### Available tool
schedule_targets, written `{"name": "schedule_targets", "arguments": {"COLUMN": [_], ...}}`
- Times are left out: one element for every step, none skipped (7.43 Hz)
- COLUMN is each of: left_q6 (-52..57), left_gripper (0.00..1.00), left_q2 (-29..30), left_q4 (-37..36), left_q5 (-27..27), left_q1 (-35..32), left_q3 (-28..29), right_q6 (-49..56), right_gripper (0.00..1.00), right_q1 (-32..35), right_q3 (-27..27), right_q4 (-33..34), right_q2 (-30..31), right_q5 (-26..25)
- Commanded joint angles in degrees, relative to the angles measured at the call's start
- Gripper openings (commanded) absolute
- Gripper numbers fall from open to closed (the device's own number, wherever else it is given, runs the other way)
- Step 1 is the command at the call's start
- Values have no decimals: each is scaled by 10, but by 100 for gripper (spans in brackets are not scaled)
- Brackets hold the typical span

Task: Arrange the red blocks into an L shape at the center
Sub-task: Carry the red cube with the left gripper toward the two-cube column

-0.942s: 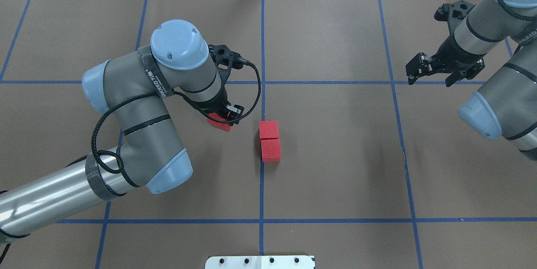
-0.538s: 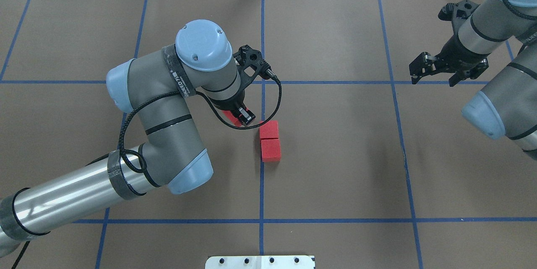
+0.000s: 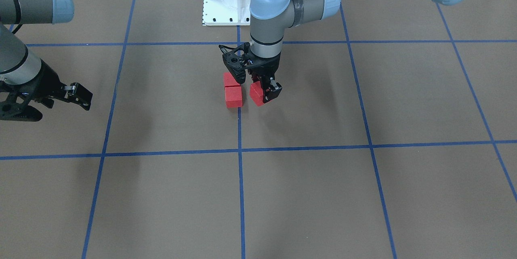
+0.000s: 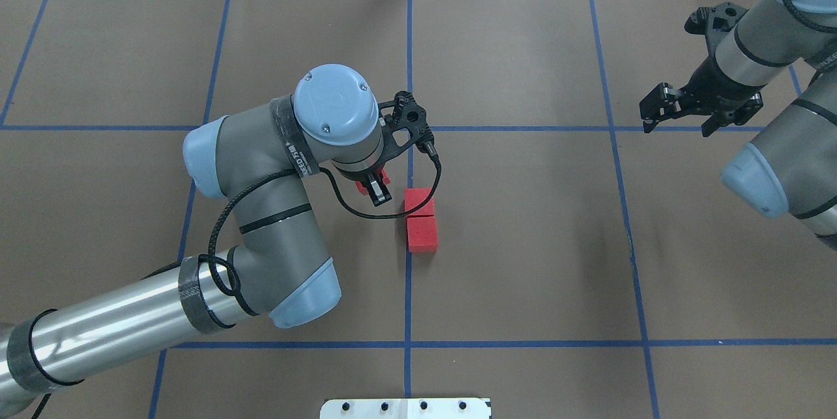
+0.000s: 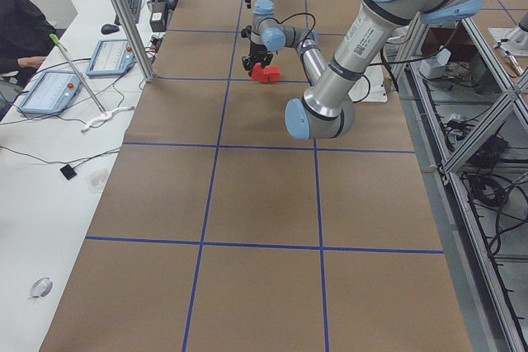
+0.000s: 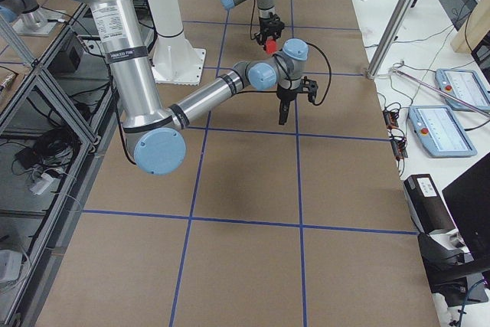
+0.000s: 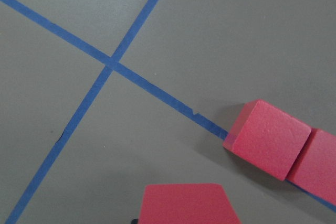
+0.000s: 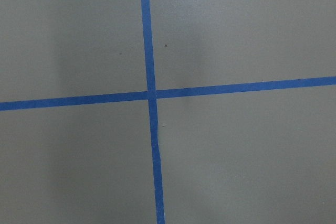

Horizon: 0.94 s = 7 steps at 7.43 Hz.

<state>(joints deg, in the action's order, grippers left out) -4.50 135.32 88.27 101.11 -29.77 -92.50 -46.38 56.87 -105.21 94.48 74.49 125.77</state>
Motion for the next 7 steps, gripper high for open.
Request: {"name": "schedule_targets", "arguments": {"left_q6": [-9,-43,-154,-178,-255,-350,-456], "left_gripper": [0,0,0,0,0,0,0], "left_q2": [-3,-3,-21,-23,-21,-24,-22], "left_q4": [1,-2,-1,-20,-78,-93,-128], "left_q5": [-22,-23,-21,-21,-21,-20,-13], "left_q1": [5,-1,-12,-15,-17,-15,-9], "left_q3": [-13,-15,-30,-36,-44,-62,-66], "right_q6": [0,-1,-2,0,1,1,1], "right_gripper": [100,100,100,100,100,100,100], "right_q1": [0,0,0,3,3,3,3], "right_q3": [-1,-3,-3,-4,0,-1,-3], "right_q4": [0,-1,0,0,0,-1,-1], "right_q2": [0,0,0,0,0,-1,-1], "right_q5": [0,-1,-1,0,-1,-6,-16]}}
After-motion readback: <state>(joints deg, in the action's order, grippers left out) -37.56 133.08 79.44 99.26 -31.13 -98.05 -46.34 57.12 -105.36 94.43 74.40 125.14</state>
